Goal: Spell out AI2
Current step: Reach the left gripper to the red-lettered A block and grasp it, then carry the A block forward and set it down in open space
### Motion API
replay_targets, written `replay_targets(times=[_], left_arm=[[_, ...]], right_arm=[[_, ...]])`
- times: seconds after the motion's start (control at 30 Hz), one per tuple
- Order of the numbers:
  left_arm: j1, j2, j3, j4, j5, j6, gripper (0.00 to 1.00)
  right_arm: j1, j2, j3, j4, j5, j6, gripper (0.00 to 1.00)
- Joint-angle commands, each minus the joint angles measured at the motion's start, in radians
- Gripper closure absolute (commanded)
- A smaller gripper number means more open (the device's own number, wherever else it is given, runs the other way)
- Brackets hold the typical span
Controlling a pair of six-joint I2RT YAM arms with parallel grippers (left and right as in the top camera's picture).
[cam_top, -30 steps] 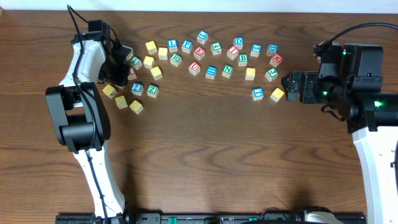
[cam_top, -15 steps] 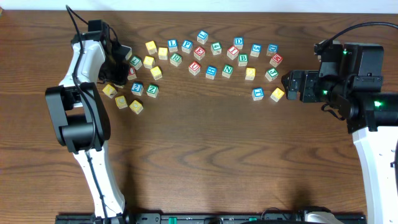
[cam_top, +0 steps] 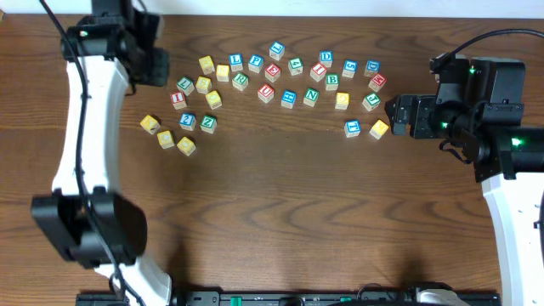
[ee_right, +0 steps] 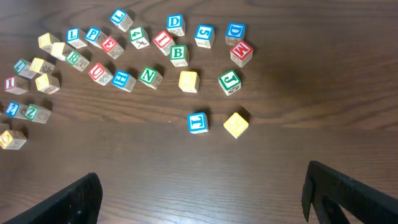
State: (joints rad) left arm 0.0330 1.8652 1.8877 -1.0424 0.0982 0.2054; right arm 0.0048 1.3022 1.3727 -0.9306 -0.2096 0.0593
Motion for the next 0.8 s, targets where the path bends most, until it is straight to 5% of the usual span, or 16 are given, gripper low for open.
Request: replay_targets(times=[0.0,0.4,0.77], left_arm=[[-0.079,-0.023,0.014,-0.053,-0.002,-0.214,0.7],[-0.33,-0.002,-0.131,-0.087,-0.002,-0.401,0.69],[-0.427,0.006,-0.382,0.148,-0.002,-0.474,0.69]], right_arm=[[0.003,0.002,0.02,0.0,-0.007,-0.008,0.01],[0.003,0.007,0.02,-0.005,-0.006,-0.009,0.01],[0.003,0.007,0.02,-0.006,-0.007,-0.009,0.01]])
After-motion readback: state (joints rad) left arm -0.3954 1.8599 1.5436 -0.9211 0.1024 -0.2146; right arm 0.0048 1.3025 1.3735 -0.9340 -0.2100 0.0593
